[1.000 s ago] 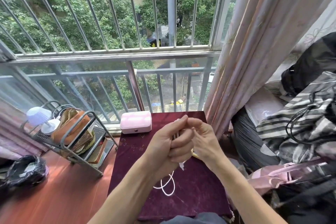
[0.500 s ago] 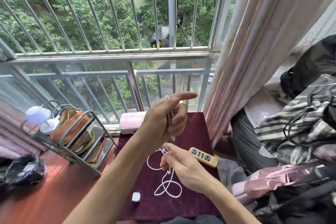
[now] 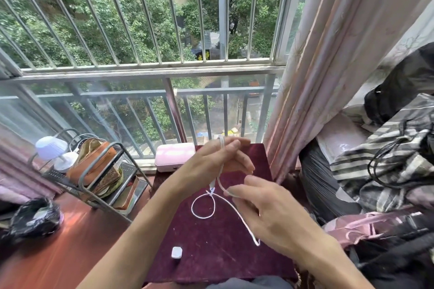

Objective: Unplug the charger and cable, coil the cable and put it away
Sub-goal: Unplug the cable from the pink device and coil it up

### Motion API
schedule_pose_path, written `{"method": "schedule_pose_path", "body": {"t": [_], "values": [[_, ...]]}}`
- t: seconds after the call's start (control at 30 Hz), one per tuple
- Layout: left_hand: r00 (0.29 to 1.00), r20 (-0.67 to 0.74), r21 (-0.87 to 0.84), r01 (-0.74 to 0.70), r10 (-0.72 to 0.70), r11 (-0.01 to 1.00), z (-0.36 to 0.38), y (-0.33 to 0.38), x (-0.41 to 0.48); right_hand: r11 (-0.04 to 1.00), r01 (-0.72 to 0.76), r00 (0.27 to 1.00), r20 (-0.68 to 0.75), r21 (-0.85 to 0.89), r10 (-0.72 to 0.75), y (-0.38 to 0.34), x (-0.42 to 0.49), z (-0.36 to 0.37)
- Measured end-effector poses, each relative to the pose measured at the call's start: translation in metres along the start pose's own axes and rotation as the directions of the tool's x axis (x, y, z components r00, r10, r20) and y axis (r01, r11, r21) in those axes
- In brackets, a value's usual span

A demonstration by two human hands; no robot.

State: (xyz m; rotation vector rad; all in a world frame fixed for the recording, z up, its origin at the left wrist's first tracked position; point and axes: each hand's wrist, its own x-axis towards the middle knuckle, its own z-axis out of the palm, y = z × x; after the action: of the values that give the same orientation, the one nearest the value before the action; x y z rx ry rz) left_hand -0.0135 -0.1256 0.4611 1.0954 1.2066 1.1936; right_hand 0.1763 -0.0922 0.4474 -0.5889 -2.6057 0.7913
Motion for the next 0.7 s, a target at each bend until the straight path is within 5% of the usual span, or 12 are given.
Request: {"method": "schedule_pose_path", "body": {"t": [0.13, 0.3, 0.53, 0.7], "values": [[0.997, 0.067, 0.247, 0.013, -0.031, 0.969, 0.017, -0.006, -0.006, 0.996, 0.08, 0.995, -0.05, -0.047, -0.082, 0.0, 0.013, -0.027], [0.992, 0.073, 0.192, 0.09, -0.106, 0.977, 0.018, -0.009, -0.007, 0.991, 0.131, 0.989, -0.068, -0.032, -0.133, 0.016, 0.029, -0.053], [0.965, 0.224, -0.191, 0.183, -0.139, 0.964, 0.032, -0.008, -0.012, 0.949, 0.16, 0.929, -0.285, -0.27, -0.238, 0.043, 0.053, -0.04], [0.942, 0.314, -0.418, 0.253, -0.123, 0.873, 0.043, 0.012, -0.025, 0.993, 0.047, 0.948, -0.308, -0.111, -0.08, 0.059, 0.059, -0.013]]}}
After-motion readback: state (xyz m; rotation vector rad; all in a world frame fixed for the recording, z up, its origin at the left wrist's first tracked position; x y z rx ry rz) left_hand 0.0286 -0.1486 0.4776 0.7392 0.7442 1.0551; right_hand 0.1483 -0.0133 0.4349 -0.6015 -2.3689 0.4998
